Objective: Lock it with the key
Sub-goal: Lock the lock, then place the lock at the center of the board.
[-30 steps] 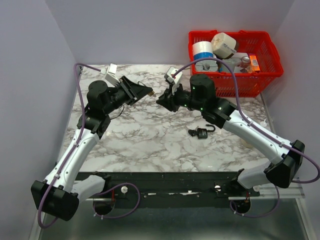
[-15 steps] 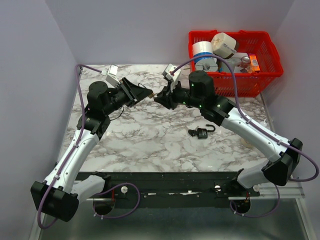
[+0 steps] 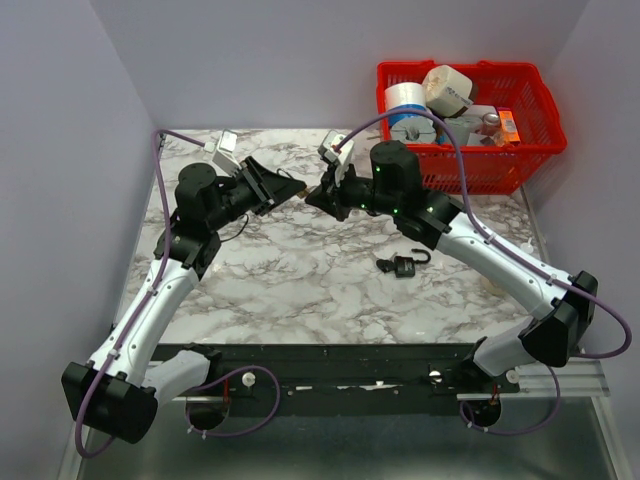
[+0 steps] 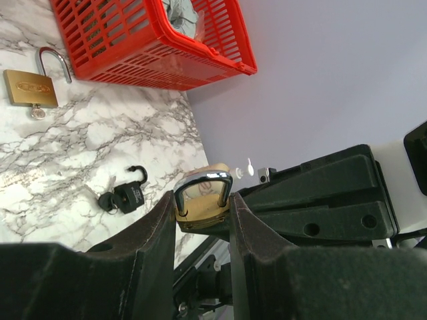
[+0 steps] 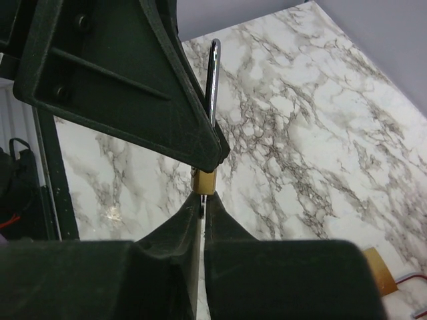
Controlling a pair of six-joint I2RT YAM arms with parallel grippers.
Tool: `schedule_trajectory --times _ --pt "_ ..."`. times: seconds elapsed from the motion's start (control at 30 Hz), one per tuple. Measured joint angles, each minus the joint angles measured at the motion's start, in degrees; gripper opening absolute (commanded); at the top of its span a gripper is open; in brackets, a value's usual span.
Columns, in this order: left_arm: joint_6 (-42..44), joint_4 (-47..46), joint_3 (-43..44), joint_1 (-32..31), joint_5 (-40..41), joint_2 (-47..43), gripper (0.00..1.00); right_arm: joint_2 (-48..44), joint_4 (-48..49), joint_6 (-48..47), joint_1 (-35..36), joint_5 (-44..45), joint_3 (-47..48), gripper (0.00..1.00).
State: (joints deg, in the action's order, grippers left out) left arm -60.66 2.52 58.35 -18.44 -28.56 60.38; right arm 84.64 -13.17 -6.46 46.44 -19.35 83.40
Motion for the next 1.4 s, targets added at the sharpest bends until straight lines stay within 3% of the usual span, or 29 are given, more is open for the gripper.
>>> schedule_trajectory --times 0.07,0.5,0.87,0.97,1.13,1.23,1.4 --pt "-0.02 0.2 -0.11 0.0 -0.02 0.0 0.0 0.0 -0.09 -0.2 0.0 -0.04 0.0 0.01" --pt "-0.22 1.11 0.04 1.09 -0.24 0.98 0.0 0.0 1.55 0.15 -0.04 -0.24 -1.73 0.01" --pt "1.99 5.62 3.61 11.21 2.23 4.5 0.0 -0.76 1.99 6.16 -0.15 -2.32 -7.5 0.01" --pt "9.97 14.67 9.6 12.7 2.49 6.69 0.0 -0.76 1.97 8.79 -0.15 -3.06 -7.98 0.01" --pt "35.87 35.34 21.46 13.99 6.86 14.45 0.0 -0.74 2.08 13.86 -0.15 -4.15 -8.04 0.01" --pt "48.52 44.44 18.86 14.84 11.08 18.01 0.0 -0.57 2.91 17.29 -0.15 -4.15 -8.5 0.01" --pt "58.21 53.96 8.92 16.26 16.81 20.0 0.0 1.44 5.42 25.05 -0.15 -4.24 -9.75 0.01"
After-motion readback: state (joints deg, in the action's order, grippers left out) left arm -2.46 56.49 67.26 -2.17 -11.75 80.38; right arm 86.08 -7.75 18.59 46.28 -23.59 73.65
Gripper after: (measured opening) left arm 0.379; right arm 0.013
